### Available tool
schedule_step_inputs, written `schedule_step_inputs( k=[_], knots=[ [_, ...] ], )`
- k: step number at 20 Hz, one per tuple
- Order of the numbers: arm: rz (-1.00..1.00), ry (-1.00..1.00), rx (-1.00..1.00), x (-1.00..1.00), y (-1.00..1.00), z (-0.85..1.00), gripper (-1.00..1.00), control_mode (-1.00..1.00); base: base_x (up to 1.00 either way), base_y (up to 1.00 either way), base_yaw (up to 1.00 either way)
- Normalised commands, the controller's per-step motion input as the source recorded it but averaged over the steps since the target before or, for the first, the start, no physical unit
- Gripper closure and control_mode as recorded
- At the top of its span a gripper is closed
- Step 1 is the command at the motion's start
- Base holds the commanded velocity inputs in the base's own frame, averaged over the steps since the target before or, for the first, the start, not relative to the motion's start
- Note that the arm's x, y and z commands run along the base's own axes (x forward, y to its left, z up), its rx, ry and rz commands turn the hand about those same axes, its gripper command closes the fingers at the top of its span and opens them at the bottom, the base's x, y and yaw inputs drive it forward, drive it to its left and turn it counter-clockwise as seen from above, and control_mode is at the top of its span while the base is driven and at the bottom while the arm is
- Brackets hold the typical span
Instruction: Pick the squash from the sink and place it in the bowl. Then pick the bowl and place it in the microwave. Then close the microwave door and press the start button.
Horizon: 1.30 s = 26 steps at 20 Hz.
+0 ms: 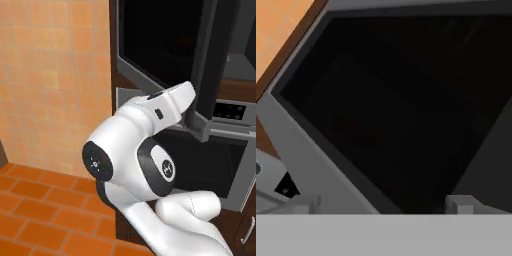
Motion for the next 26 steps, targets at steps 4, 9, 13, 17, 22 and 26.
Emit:
schedule_step_inputs(
  k=[4, 9, 13, 17, 22, 26],
  knots=[
    [0.00, 0.00, 0.21, 0.00, -1.00, 0.04, -1.00, -1.00, 0.00, 0.00, 0.00],
    [0.00, 0.00, 0.19, 0.07, -0.99, 0.02, -1.00, -1.00, 0.00, 0.00, 0.00],
    [0.01, 0.00, 0.15, 0.37, -0.89, 0.04, -1.00, -1.00, 0.00, 0.00, 0.00],
    [0.04, 0.00, 0.13, 0.65, -0.68, 0.02, -1.00, -1.00, 0.00, 0.00, 0.00],
    [0.04, 0.00, 0.09, 0.86, -0.39, 0.01, -1.00, -1.00, 0.00, 0.00, 0.00],
    [0.05, 0.00, 0.10, 0.82, -0.46, 0.05, -1.00, -1.00, 0.00, 0.00, 0.00]
  ],
)
